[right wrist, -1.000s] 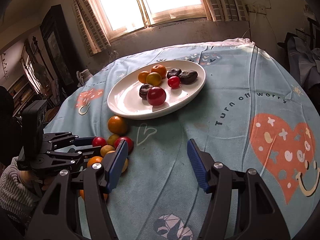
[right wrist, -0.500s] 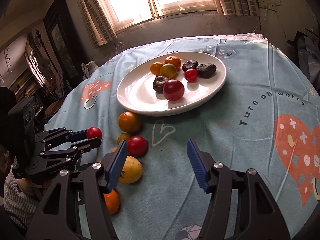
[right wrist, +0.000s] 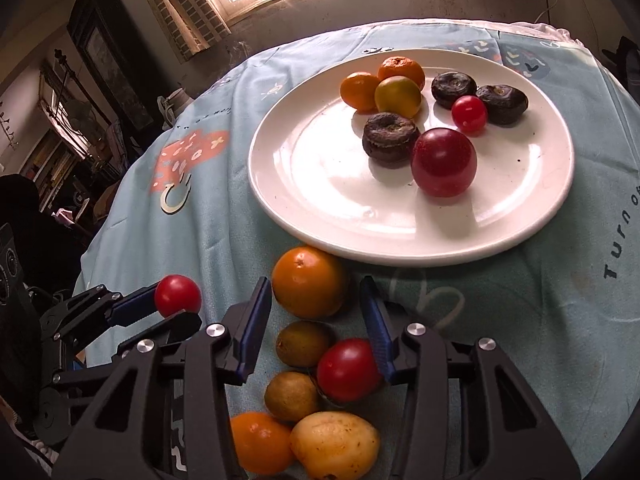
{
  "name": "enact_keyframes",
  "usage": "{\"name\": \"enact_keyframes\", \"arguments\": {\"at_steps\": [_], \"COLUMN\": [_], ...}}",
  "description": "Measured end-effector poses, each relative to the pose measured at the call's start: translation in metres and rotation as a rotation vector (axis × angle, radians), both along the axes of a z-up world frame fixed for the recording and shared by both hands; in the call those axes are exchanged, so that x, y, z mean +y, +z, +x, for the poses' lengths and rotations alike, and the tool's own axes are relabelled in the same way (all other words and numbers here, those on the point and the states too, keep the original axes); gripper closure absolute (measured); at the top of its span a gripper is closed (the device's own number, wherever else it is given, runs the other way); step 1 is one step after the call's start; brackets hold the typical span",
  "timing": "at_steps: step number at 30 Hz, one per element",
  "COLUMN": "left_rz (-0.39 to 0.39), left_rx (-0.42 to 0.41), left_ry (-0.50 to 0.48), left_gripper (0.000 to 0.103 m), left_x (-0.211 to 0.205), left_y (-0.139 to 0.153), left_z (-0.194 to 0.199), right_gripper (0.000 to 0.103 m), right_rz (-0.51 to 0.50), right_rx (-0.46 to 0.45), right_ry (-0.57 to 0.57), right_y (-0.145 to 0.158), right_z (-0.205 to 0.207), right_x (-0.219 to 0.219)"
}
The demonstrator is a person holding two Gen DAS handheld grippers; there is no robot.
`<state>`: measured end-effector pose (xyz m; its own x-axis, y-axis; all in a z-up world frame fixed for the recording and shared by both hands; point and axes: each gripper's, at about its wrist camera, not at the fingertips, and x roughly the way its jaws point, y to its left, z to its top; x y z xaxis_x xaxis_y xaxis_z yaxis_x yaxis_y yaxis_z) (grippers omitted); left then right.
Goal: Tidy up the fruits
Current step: 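Carry both tomatoes onto the white plate and open both tools, then move both open tools back toward the remaining fruits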
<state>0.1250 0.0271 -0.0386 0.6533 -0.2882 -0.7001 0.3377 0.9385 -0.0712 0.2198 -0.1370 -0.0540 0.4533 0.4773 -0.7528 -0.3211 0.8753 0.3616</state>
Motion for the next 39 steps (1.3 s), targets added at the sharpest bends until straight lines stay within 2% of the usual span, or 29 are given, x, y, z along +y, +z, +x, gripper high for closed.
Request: {"name": "enact_keyframes", "arguments": {"at_steps": [1, 6, 9, 14, 19, 23, 29, 30, 31, 32, 34, 39], "left_rz": [0.002, 0.011, 0.012, -0.005, 0.004, 0.021, 0.049, 0.053, 0.052, 0.05, 0.065, 0.047], "left_rx": [0.0, 0.014, -0.006, -0.044, -0.09, -0.094, -0.056, -0.052, -0.053, -0.065, -0.087, -0.091], "left_ry": [0.0, 0.011, 0.03, 0.059, 0.065, 0.077, 0.088, 0.092, 0.092, 0.095, 0.097, 0.108], "left_gripper": [0.072, 0.072, 0.072, 0.072, 0.072, 0.072, 0.071, 0.064, 0.053, 0.036, 0.035, 0.034], "left_x": [0.0, 0.0, 0.002, -0.003, -0.028, -0.05, -0.067, -0.067, -0.067, -0.066, -0.063, -0.05], "left_y": [0.0, -0.006, -0.002, 0.024, 0.055, 0.054, 0.026, 0.023, 0.021, 0.021, 0.024, 0.03], "left_z": [0.0, 0.003, 0.001, 0.012, 0.048, 0.078, 0.107, 0.108, 0.108, 0.106, 0.099, 0.073], "right_gripper": [0.063, 0.064, 0.064, 0.064, 0.064, 0.064, 0.064, 0.061, 0.046, 0.038, 0.038, 0.038], "right_rz": [0.006, 0.013, 0.032, -0.001, -0.013, -0.008, -0.063, -0.077, -0.087, -0.085, -0.053, 0.004], "right_rx": [-0.007, -0.048, -0.113, -0.255, -0.292, -0.253, -0.204, -0.198, -0.199, -0.223, -0.299, -0.343], "right_ry": [0.006, 0.018, 0.019, -0.076, -0.183, -0.208, -0.193, -0.191, -0.187, -0.191, -0.207, -0.208], "right_y": [0.0, 0.006, 0.024, 0.059, 0.082, 0.068, 0.035, 0.033, 0.034, 0.038, 0.051, 0.076], "right_z": [-0.001, -0.014, -0.034, -0.055, -0.024, 0.012, 0.045, 0.048, 0.048, 0.044, 0.033, 0.008], "right_x": [0.001, -0.004, -0.022, -0.068, -0.104, -0.108, -0.091, -0.09, -0.09, -0.091, -0.094, -0.102]}}
